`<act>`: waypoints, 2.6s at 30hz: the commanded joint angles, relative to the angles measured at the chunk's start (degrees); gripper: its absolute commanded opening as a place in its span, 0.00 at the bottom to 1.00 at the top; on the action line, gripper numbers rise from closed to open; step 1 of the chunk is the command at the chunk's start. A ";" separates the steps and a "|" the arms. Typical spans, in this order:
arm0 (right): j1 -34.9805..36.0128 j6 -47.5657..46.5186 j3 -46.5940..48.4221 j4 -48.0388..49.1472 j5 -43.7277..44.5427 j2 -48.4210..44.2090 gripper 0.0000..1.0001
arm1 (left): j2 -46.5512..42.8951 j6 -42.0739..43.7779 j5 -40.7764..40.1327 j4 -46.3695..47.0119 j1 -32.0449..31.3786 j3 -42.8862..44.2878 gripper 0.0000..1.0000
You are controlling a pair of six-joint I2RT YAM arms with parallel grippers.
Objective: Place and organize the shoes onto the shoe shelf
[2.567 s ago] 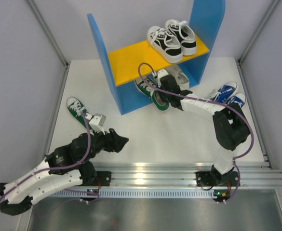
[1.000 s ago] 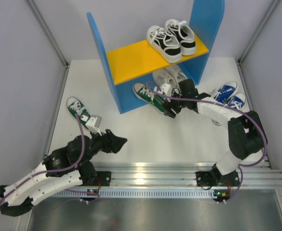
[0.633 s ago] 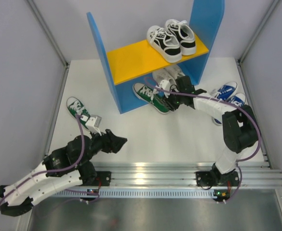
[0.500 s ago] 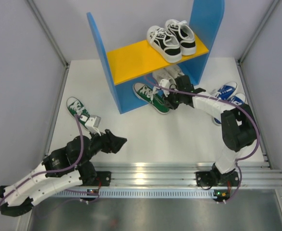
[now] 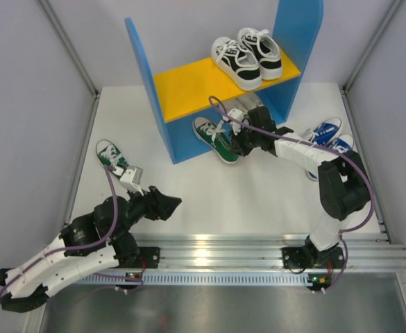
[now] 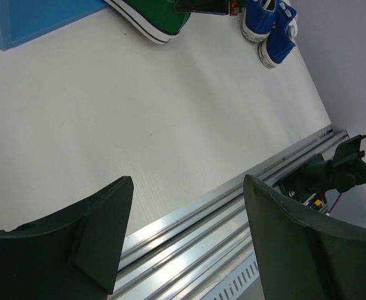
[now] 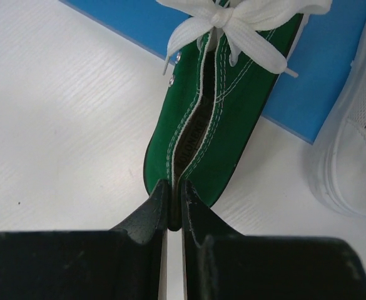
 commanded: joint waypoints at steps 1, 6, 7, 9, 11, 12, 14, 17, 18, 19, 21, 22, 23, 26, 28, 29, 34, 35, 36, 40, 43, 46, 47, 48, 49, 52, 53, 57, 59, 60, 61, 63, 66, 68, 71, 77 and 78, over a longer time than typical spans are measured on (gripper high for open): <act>2.52 4.07 4.26 10.21 3.11 -2.57 0.00 | -0.45 -0.12 -0.95 0.72 -0.24 1.27 0.77; 4.11 5.39 4.61 15.82 7.76 -1.33 0.00 | -0.54 -0.21 -1.03 0.72 -0.24 1.36 0.77; 4.72 5.57 4.53 16.54 8.65 -0.98 0.00 | -0.54 -0.30 -1.12 0.72 -0.24 1.19 0.77; 5.34 5.83 4.35 18.03 11.62 -0.54 0.00 | -0.54 -0.30 -1.30 0.72 -0.24 1.19 0.77; 5.96 6.01 4.26 19.97 13.57 0.16 0.00 | -0.54 -0.47 -1.39 0.72 -0.24 1.10 0.77; 6.13 6.19 4.18 20.58 14.62 0.42 0.00 | -0.45 -0.47 -1.47 0.81 -0.24 1.10 0.77; 6.31 6.80 4.26 21.91 15.51 1.21 0.00 | -0.54 -0.47 -1.56 0.72 -0.24 1.01 0.77; 6.92 7.77 4.09 23.66 17.09 2.01 0.00 | -0.45 -0.56 -1.56 0.72 -0.24 0.83 0.77; 7.10 7.94 4.17 23.67 18.05 2.27 0.00 | -0.54 -0.47 -1.56 0.72 -0.24 0.83 0.77; 7.71 7.95 4.17 23.93 18.23 2.62 0.00 | -0.54 -0.47 -1.65 0.72 -0.24 0.83 0.77; 8.15 8.56 4.09 24.63 19.80 3.15 0.00 | -0.45 -0.56 -1.74 0.72 -0.24 0.75 0.77; 8.85 8.47 4.00 24.98 19.73 3.59 0.00 | -0.54 -0.56 -1.91 0.72 -0.24 0.66 0.77; 9.03 8.56 3.91 25.16 19.64 3.85 0.00 | -0.54 -0.56 -2.09 0.72 -0.24 0.66 0.77; 10.61 8.21 3.74 25.34 19.90 4.64 0.00 | -0.45 -0.74 -2.26 0.81 -0.24 0.57 0.77; 11.84 8.03 3.56 25.77 21.21 5.17 0.00 | -0.45 -0.82 -2.26 0.72 -0.24 0.66 0.77; 12.20 7.86 3.65 25.78 21.57 5.26 0.00 | -0.54 -0.91 -2.18 0.72 -0.24 0.66 0.77; 12.64 8.12 3.56 26.39 26.92 5.79 0.00 | -0.54 -1.18 -2.09 0.72 -0.24 0.57 0.77; 12.64 8.30 3.47 26.30 28.24 5.79 0.00 | -0.54 -1.26 -2.18 0.63 -0.24 0.48 0.77; 12.55 8.30 3.38 26.30 28.60 5.88 0.00 | -0.63 -1.35 -2.18 0.72 -0.24 0.48 0.77; 12.46 7.68 3.29 26.04 28.43 6.05 0.00 | -0.54 -1.35 -2.35 0.72 -0.24 0.22 0.77; 12.46 6.90 4.26 25.17 26.86 6.40 0.06 | -0.80 -1.79 -2.88 0.63 -0.24 0.04 0.77; 12.46 5.93 4.88 22.79 24.31 6.32 0.26 | -1.15 -3.37 -4.19 0.37 -0.24 -0.31 0.77; 12.46 5.49 4.79 22.35 23.69 5.88 0.32 | -1.24 -3.98 -4.72 0.11 -0.24 -0.22 0.77; 12.46 4.44 4.53 21.48 21.94 4.75 0.38 | -0.98 -5.03 -5.42 0.02 -0.24 -0.05 0.78; 12.46 3.91 4.00 21.03 21.40 4.04 0.49 | -0.63 -5.74 -7.17 -0.94 -0.24 0.04 0.80; 12.55 0.92 2.08 18.66 19.29 -0.70 0.69 | 1.21 -9.25 -10.95 -4.88 -0.24 1.88 0.83; 12.46 -0.04 1.54 17.61 17.81 -2.19 0.74 | 2.00 -10.22 -14.19 -6.47 -0.24 2.58 0.86; 11.68 -11.26 2.24 3.57 7.37 -10.70 0.91 | 6.31 -17.50 -22.99 -14.65 -0.24 6.89 0.95; 11.15 -14.27 1.28 -4.87 0.53 -14.06 0.94 | 9.56 -19.54 -27.81 -19.03 -0.24 10.05 0.97; 10.54 -18.38 0.67 -8.03 -2.22 -17.38 0.95 | 10.61 -21.90 -29.49 -20.97 -0.24 11.11 0.98; 10.18 -19.38 -1.60 -11.19 -3.64 -19.42 0.95 | 12.80 -23.14 -31.08 -22.82 -0.24 12.07 0.98; 8.87 -24.01 -4.34 -15.77 -10.92 -25.02 0.96 | 15.01 -28.29 -35.90 -29.38 -0.24 14.89 0.98; 4.23 -25.97 -10.14 -20.00 -18.48 -31.46 0.96 | 17.39 -33.07 -40.39 -35.12 -0.24 16.74 0.98; 0.27 -26.07 -13.39 -21.59 -24.62 -34.80 0.96 | 17.39 -33.00 -41.46 -35.76 -0.24 17.35 0.98; -7.82 -26.77 -16.04 -23.35 -30.17 -36.83 0.96 | 18.79 -30.20 -43.04 -35.58 -0.15 18.84 0.97; -14.78 -26.42 -16.30 -24.85 -31.42 -40.00 0.96 | 29.07 -11.38 -36.31 -25.51 8.23 22.28 0.98; -15.04 -26.33 -16.65 -24.85 -31.51 -40.18 0.96 | 29.43 -6.15 -31.23 -21.38 12.64 21.32 0.98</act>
